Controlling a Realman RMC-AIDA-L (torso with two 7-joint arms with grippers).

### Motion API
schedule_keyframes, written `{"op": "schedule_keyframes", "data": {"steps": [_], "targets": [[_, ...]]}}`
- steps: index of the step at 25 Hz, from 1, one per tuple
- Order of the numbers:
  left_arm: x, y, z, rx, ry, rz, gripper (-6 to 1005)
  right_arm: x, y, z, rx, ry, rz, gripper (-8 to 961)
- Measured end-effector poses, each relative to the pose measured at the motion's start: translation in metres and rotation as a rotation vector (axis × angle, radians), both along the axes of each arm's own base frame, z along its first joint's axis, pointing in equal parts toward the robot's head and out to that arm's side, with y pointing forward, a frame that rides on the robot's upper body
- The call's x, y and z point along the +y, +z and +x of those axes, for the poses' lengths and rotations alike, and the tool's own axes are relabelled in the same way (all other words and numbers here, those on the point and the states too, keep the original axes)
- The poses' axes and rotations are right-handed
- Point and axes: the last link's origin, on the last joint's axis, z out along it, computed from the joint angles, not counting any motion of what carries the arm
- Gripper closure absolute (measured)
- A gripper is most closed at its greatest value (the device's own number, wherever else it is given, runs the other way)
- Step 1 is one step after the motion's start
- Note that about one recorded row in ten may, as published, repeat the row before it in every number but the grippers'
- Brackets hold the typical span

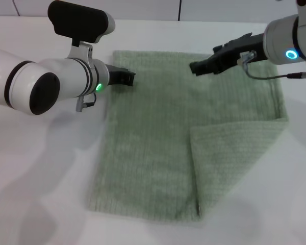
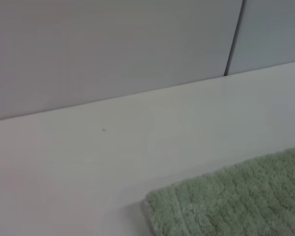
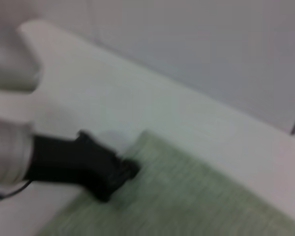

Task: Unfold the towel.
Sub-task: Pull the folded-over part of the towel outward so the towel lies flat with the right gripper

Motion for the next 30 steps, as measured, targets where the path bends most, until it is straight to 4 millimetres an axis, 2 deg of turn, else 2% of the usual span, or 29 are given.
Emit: {"op": "schedule_keyframes", "data": {"steps": [6, 13, 30], "targets": [[0.000, 0.000, 0.001, -0.001, 0.001, -0.001, 996, -0.011, -0.005, -0.013, -0.073, 0.032, -0.136, 232], [0.000, 0.000, 0.001, -0.001, 0.001, -0.002, 996, -0.017, -0.011, -0.016, -0.126, 0.042, -0.219, 232], [0.001, -0.001, 0.003, -0.001, -0.002, -0.005, 996, -0.020, -0.029, -0.004, -0.185, 0.007, -0.320, 232]]}}
